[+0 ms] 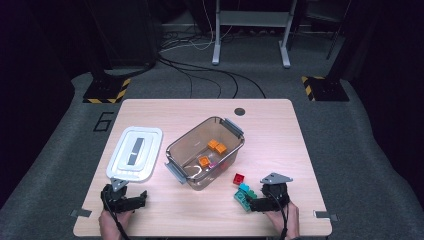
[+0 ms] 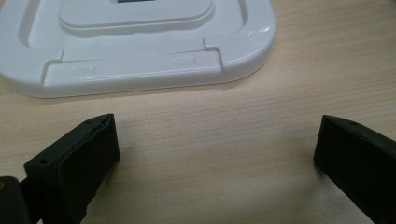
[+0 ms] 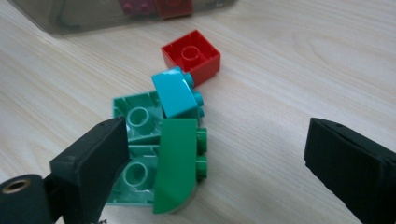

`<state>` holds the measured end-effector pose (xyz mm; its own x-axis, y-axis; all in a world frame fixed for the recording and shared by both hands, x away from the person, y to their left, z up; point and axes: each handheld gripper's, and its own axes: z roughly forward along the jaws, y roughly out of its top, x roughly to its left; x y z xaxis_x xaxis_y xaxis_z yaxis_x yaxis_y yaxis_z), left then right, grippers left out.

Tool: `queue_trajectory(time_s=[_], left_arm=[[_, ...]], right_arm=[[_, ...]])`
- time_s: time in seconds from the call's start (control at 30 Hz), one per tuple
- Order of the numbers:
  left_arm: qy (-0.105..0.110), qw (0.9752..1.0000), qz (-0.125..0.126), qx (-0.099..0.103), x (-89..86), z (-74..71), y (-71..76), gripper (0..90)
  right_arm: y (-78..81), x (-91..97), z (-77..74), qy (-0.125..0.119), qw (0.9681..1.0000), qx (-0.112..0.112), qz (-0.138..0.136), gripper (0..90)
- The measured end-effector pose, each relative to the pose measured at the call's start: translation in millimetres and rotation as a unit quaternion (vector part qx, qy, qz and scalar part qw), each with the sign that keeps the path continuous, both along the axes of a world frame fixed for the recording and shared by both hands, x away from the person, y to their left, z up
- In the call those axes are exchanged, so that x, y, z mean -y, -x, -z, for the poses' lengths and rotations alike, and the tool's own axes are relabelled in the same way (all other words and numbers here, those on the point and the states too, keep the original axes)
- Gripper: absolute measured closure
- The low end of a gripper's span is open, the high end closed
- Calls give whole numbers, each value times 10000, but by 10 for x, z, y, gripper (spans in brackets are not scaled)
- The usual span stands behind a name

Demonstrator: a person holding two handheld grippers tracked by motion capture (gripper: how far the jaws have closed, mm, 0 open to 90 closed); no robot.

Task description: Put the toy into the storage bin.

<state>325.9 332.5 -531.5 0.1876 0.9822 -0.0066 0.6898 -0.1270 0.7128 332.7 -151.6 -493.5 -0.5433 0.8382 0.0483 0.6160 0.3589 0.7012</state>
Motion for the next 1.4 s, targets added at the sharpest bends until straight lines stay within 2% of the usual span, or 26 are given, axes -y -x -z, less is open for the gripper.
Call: queue_trajectory(time_s=[0.17, 0.3, 0.37, 0.43, 0.5, 0.53, 0.63, 0.83, 0.9, 1.13, 1.4], left_arm=[[-5, 10000, 2, 2, -1, 0, 0, 0], [-6, 10000, 2, 2, -1, -1, 0, 0], [-7, 10000, 3, 2, -1, -1, 0, 0], [-7, 10000, 3, 2, -1, -1, 0, 0], [-2, 10000, -4, -1, 1, -1, 1, 0], [-9, 10000, 1, 2, -1, -1, 0, 0], [-16, 10000, -2, 4, -1, -1, 0, 0], [-6, 10000, 2, 3, -1, 0, 0, 0], [-7, 10000, 3, 4, -1, 0, 0, 0], [-7, 10000, 3, 2, -1, -1, 0, 0], [-4, 10000, 2, -1, 0, -1, 0, 0]], right_arm=[[-16, 86, 48, -9, 9999, 2, 147, 82], [-27, 142, 71, 53, 9996, -43, 284, 135], [-32, 167, 92, 30, 9996, -72, 270, 160], [-35, 177, 117, 97, 9997, -58, 210, 215], [-23, 157, 134, 41, 9995, -134, 282, 272], [-20, 167, 146, 117, 9997, -107, 163, 301], [-20, 158, 167, 133, 9997, -138, 119, 402], [-17, 145, 178, 136, 9997, -142, 140, 594], [-21, 155, 191, 153, 9998, 12, 119, 648], [-25, 162, 196, 104, 9998, 135, 81, 661], [-40, 156, 73, 48, 9995, 304, 104, 663]])
